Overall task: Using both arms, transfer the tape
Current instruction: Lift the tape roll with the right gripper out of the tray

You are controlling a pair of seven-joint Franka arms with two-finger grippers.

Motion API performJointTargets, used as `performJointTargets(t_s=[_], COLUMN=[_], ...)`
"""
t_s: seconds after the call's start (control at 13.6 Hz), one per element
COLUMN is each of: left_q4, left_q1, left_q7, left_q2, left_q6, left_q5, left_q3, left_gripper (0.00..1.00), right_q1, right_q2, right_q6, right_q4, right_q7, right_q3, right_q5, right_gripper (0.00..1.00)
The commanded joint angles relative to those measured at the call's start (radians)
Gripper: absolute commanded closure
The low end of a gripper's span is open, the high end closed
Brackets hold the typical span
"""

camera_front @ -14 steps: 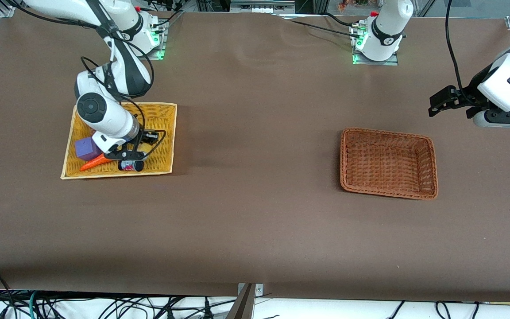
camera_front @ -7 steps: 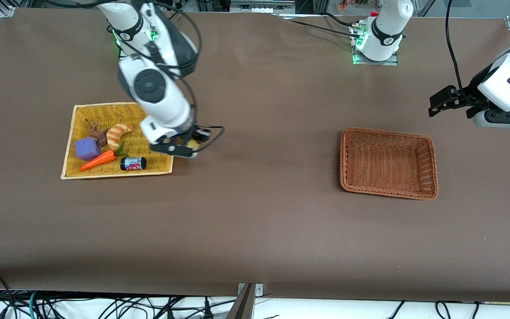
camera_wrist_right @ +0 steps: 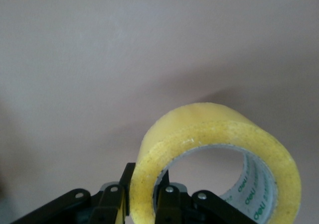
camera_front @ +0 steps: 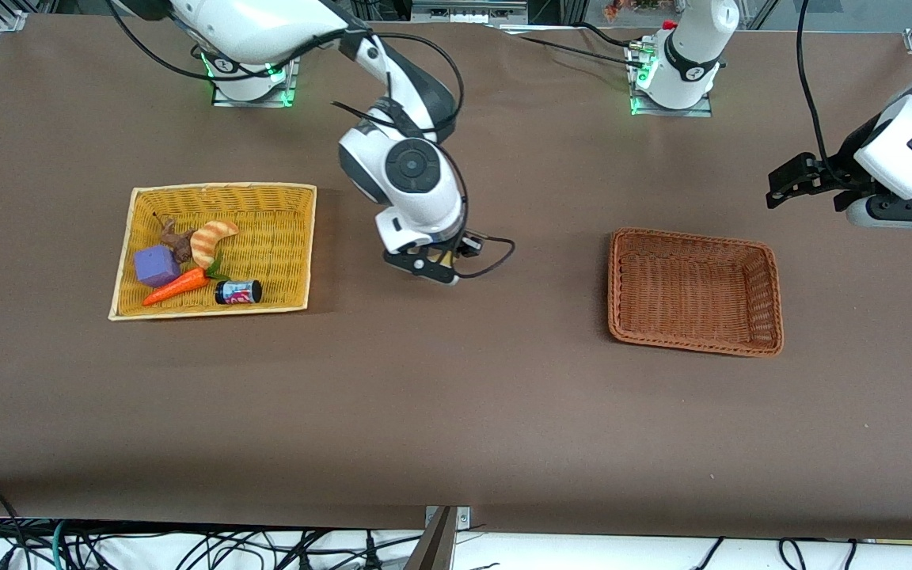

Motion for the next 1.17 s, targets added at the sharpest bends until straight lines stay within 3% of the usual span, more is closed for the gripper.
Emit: performJointTargets(t_s=[0.0, 0.15, 0.66, 0.88, 1.1], left_q4=[0.033, 0.033, 0.033, 0.033, 0.033], left_q1=[-0.002, -0.002, -0.002, -0.002, -0.002], left_q7=[-0.009, -0.009, -0.009, -0.009, -0.009], left_q2=[0.013, 0.014, 0.013, 0.013, 0.013], left_q6=[-0.024, -0.024, -0.024, -0.024, -0.024], left_q5=[0.006, 0.006, 0.006, 0.006, 0.006], left_q3=[0.001, 0.001, 0.001, 0.001, 0.001], left_gripper=[0.00, 0.00, 0.00, 0.00, 0.00], right_q1=[0.058, 0.097, 0.102, 0.102, 0.102], right_q2=[0.082, 0.115, 0.136, 0.144, 0.152], right_q6=[0.021, 0.047, 0.047, 0.047, 0.049], right_q4=[0.069, 0.069, 0.065, 0.065, 0.065], right_q7=[0.027, 0.026, 0.026, 0.026, 0.024], right_q3=[-0.036, -0.069, -0.073, -0.073, -0.073], right_q5=[-0.017, -0.017, -0.014, -0.014, -0.014], right_gripper=[1.00, 1.00, 1.00, 0.82, 0.81])
